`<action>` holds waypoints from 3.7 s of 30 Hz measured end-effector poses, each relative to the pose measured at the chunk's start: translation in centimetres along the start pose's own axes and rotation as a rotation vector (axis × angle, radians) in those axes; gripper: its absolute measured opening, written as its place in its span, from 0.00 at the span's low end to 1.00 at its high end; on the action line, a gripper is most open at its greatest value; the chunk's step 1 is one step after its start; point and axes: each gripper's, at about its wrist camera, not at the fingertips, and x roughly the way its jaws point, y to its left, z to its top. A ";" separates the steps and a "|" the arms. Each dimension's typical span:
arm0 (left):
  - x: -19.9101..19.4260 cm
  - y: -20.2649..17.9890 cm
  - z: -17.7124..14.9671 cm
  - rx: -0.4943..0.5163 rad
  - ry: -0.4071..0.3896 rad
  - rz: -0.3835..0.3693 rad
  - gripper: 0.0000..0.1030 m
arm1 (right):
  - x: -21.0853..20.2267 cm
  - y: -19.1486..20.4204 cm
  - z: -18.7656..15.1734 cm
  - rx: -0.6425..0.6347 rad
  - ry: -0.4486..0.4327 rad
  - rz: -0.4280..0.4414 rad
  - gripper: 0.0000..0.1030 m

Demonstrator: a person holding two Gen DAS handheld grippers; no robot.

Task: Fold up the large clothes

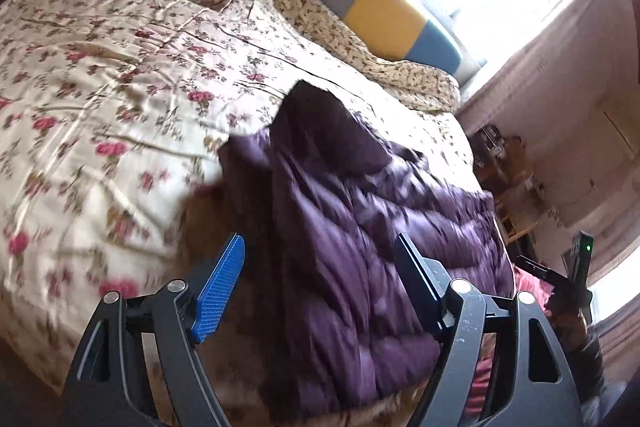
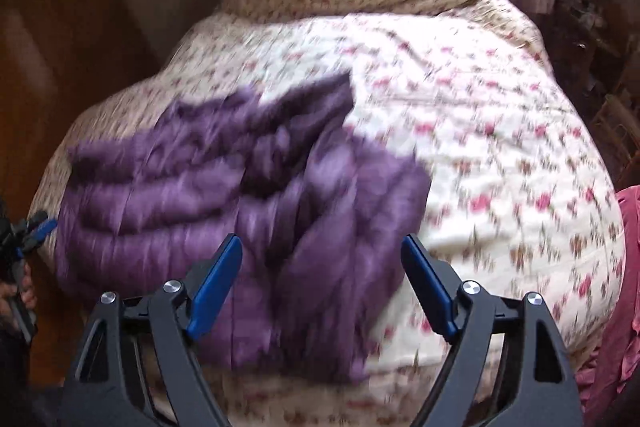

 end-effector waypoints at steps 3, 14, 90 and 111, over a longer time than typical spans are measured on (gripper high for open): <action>1.8 0.6 1.3 -0.032 0.013 0.019 0.73 | 2.6 0.5 2.7 0.028 -0.003 -0.019 0.79; 5.7 -0.8 5.0 0.040 0.047 0.151 0.08 | 7.2 2.8 4.7 -0.019 -0.006 -0.067 0.08; 10.8 -10.5 1.1 0.329 -0.134 0.353 0.50 | 11.4 14.2 1.1 -0.059 -0.162 -0.038 0.49; 13.3 -6.7 0.8 0.223 -0.069 0.263 0.57 | 15.7 14.1 0.3 -0.096 -0.112 -0.096 0.50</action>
